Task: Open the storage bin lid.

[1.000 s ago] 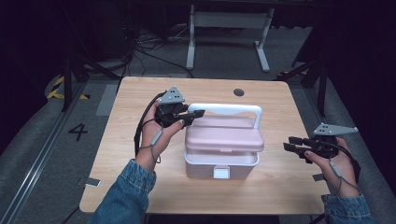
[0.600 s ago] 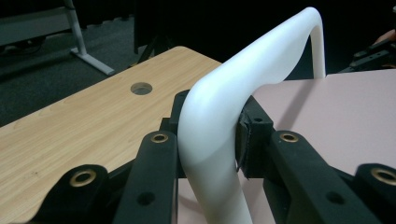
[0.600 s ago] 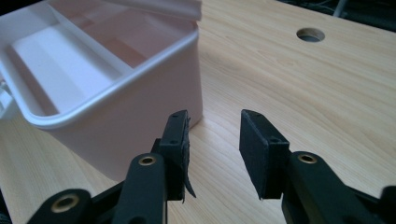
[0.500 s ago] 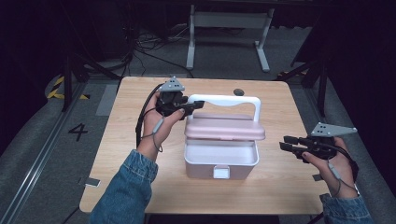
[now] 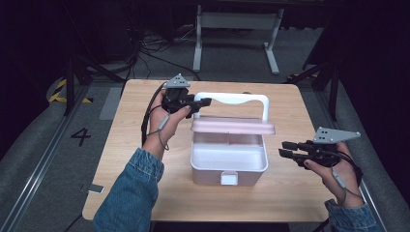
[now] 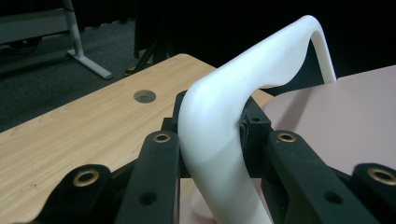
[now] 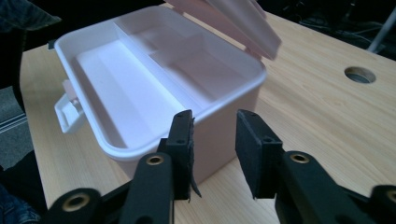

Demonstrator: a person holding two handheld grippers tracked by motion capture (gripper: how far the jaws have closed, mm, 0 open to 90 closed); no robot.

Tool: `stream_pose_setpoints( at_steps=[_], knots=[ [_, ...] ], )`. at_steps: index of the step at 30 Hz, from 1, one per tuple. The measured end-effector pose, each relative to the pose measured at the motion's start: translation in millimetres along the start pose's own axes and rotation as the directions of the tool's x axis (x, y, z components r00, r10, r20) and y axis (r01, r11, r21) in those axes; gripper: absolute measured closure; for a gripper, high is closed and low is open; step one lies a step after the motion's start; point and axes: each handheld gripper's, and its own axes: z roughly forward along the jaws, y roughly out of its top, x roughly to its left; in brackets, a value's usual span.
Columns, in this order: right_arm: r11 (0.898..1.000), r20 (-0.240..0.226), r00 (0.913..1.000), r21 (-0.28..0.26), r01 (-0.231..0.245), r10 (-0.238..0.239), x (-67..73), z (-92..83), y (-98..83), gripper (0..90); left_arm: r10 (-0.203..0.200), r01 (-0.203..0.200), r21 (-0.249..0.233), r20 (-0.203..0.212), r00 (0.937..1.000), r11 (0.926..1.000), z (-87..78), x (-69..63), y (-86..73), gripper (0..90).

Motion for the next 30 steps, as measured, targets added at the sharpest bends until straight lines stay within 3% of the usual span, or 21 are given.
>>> stream_pose_setpoints(
  at_steps=[12, 19, 22, 27, 30],
  knots=[
    [0.991, -0.007, 0.9984, -0.122, 0.055, -0.056, 16.6, 10.0, 17.7, 89.7, 0.012, -0.012, 0.003, -0.017, 0.9998, 0.9999, 1.6, 0.3, 1.1, 73.5],
    [0.982, -0.016, 0.9979, -0.182, 0.059, -0.063, 21.5, 12.8, 27.5, 90.0, 0.014, -0.014, 0.002, -0.02, 0.9997, 0.9999, 1.2, 0.9, 0.7, 73.1],
    [0.976, 0.002, 0.998, -0.207, 0.062, -0.063, 21.3, 14.8, 30.1, 90.0, 0.007, -0.007, 0.003, -0.017, 0.9998, 1.0, 1.9, 1.0, 0.3, 72.4],
    [0.973, 0.013, 0.9981, -0.222, 0.061, -0.06, 20.0, 14.8, 30.8, 90.0, 0.012, -0.012, 0.002, -0.023, 0.9997, 0.9999, 1.9, 1.1, -0.6, 70.6],
    [0.973, 0.014, 0.9982, -0.225, 0.059, -0.058, 19.6, 15.3, 31.2, 90.0, 0.015, -0.015, -0.003, -0.024, 0.9996, 0.9999, 1.8, 1.3, -1.2, 64.5]
  ],
)
